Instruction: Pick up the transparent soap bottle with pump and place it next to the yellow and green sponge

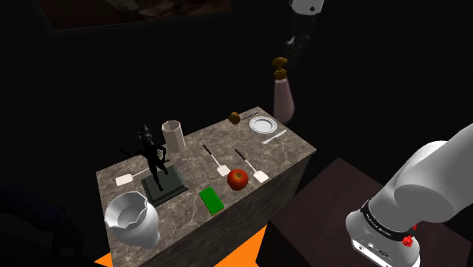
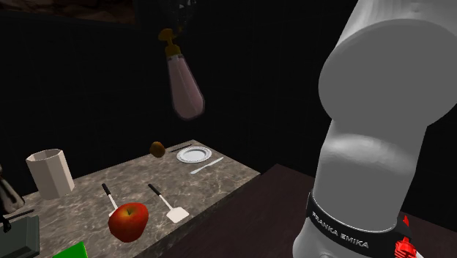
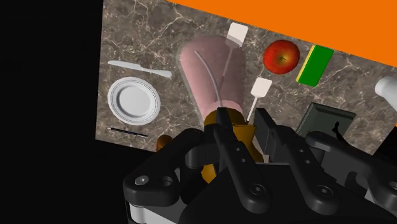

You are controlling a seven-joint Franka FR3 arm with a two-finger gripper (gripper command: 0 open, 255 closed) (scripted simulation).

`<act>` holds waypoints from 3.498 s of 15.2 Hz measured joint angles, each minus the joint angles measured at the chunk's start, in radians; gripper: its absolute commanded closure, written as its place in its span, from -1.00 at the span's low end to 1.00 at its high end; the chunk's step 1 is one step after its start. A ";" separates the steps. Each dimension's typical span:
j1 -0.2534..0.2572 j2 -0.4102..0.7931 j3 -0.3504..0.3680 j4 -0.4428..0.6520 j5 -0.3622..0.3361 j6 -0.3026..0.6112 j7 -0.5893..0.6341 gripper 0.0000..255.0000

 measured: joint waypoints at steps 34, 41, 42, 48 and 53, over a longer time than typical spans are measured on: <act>0.388 0.434 0.450 0.524 -0.091 -0.112 0.826 1.00; 0.450 0.535 0.468 0.603 -0.131 -0.098 0.901 1.00; 0.450 0.535 0.468 0.591 -0.131 -0.086 0.902 1.00; 0.438 0.514 0.467 0.481 -0.125 0.004 0.904 1.00; 0.433 0.511 0.465 0.408 -0.125 0.074 0.907 1.00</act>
